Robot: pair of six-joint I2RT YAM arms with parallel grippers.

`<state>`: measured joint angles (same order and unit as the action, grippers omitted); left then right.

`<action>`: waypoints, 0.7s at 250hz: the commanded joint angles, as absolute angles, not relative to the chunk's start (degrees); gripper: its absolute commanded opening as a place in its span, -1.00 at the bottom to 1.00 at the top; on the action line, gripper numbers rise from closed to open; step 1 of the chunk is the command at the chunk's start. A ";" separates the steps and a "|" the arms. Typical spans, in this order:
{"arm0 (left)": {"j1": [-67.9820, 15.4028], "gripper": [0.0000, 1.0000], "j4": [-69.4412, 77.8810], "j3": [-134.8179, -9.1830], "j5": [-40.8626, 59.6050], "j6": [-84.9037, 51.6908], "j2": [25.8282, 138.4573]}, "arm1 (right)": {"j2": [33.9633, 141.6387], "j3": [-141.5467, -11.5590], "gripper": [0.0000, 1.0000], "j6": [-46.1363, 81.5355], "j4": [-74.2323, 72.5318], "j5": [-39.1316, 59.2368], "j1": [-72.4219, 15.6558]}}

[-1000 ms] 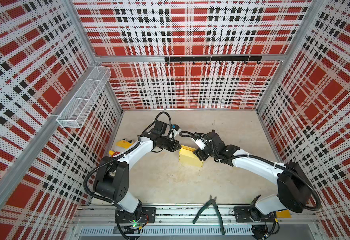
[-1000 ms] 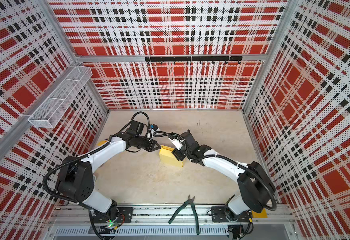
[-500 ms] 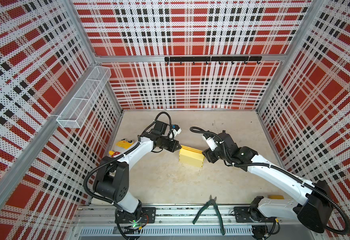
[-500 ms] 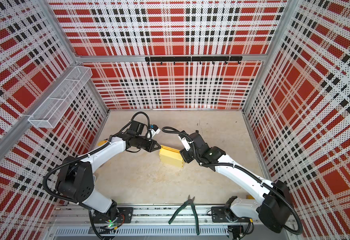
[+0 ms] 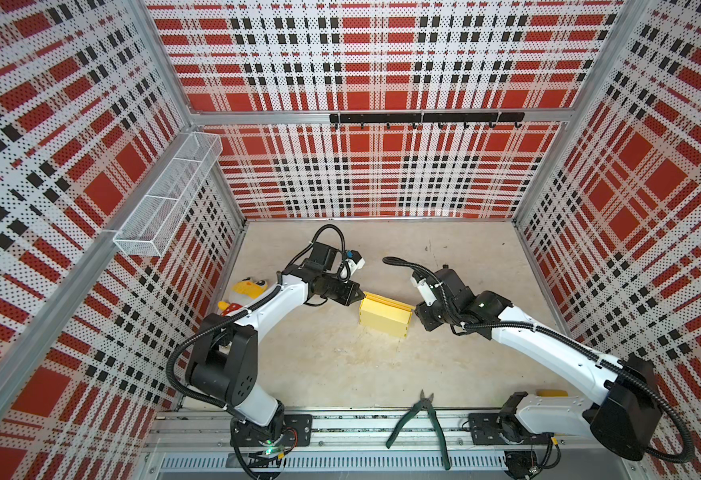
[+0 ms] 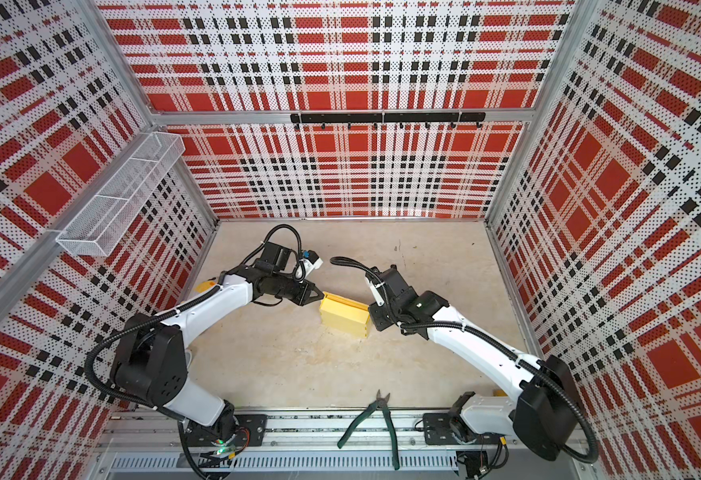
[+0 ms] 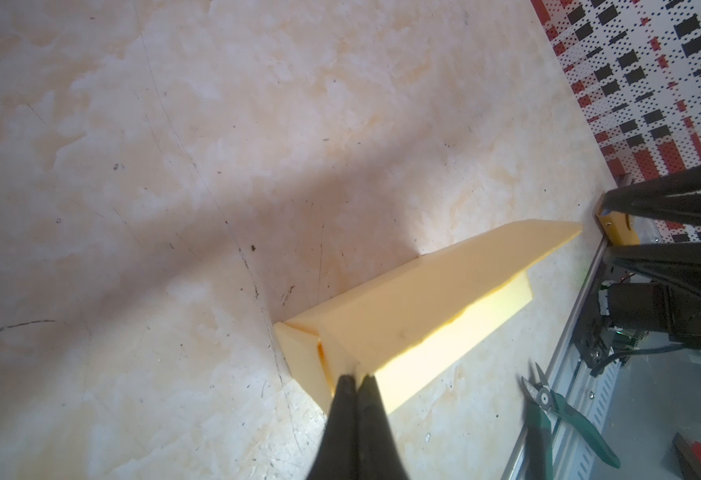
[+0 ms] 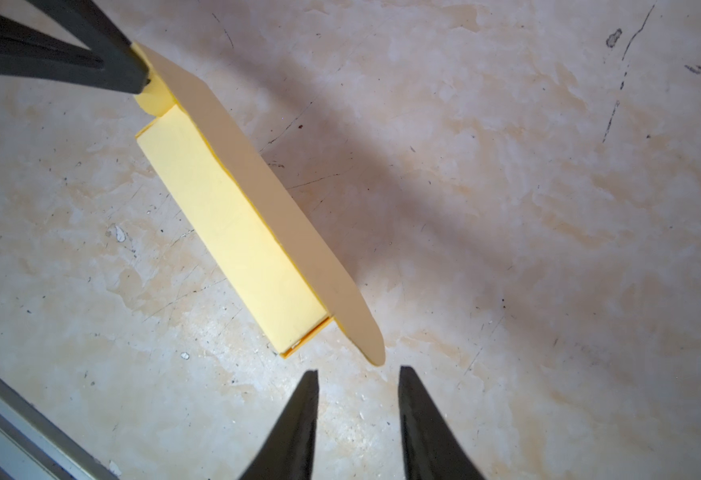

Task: Fold the paper box
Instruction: 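Release and draw back the right gripper while the left gripper holds the box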

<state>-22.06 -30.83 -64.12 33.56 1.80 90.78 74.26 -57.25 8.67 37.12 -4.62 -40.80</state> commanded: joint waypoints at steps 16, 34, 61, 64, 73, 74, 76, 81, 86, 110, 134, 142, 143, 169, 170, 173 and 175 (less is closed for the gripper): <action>-22.24 -1.00 -30.85 -63.19 32.72 2.11 89.74 | 75.97 -59.32 -0.56 10.03 35.40 -2.91 -40.43; -22.19 -1.00 -30.85 -63.32 32.70 2.15 89.72 | 76.08 -59.43 -0.62 10.69 35.53 -2.65 -40.43; -22.19 -1.00 -30.76 -63.28 32.70 1.93 89.68 | 75.96 -59.65 -0.63 12.09 35.71 -2.57 -40.42; -22.15 -1.00 -30.76 -63.24 32.70 1.98 89.66 | 75.90 -59.66 -0.64 12.32 35.69 -2.62 -40.42; -22.16 -1.00 -30.69 -63.19 32.70 1.93 89.68 | 75.86 -59.69 -0.63 13.00 35.60 -2.57 -40.43; -22.15 -1.00 -30.68 -63.19 32.74 1.93 89.66 | 75.85 -59.64 -0.63 13.09 35.55 -2.56 -40.43; -22.15 -1.00 -30.72 -63.19 32.75 1.93 89.65 | 75.85 -59.67 -0.63 13.20 35.52 -2.53 -40.39; -22.17 -1.00 -30.68 -63.19 32.78 1.94 89.68 | 75.76 -59.67 -0.63 13.62 35.30 -2.40 -40.43; -22.19 -1.00 -30.72 -63.19 32.86 1.94 89.65 | 75.64 -59.55 -0.63 14.07 35.04 -2.30 -40.43; -22.17 -1.00 -30.50 -63.11 32.96 1.91 89.74 | 75.36 -59.00 -0.63 16.17 33.68 -1.55 -40.43; -22.17 -1.00 -30.51 -63.19 33.13 1.76 89.74 | 75.66 -58.87 -0.66 17.37 33.31 -0.64 -40.43; -22.17 -1.00 -30.42 -63.22 33.17 1.76 89.77 | 75.82 -58.73 -0.68 17.65 33.23 -0.55 -40.43; -22.20 -1.00 -30.46 -63.21 33.20 1.71 89.75 | 75.84 -58.72 -0.68 17.70 33.22 -0.54 -40.39; -22.15 -1.00 -30.41 -63.28 33.23 1.59 89.74 | 75.92 -58.36 -0.70 18.87 32.63 -0.70 -40.43; -22.15 -1.00 -30.41 -63.28 33.23 1.59 89.74 | 75.93 -58.32 -0.70 18.88 32.57 -0.75 -40.43; -22.15 -1.00 -30.41 -63.28 33.24 1.66 89.74 | 75.93 -58.25 -0.70 18.97 32.48 -0.63 -40.43; -22.21 -1.00 -30.41 -63.28 33.23 1.67 89.74 | 75.87 -58.24 -0.70 18.98 32.40 -0.58 -40.41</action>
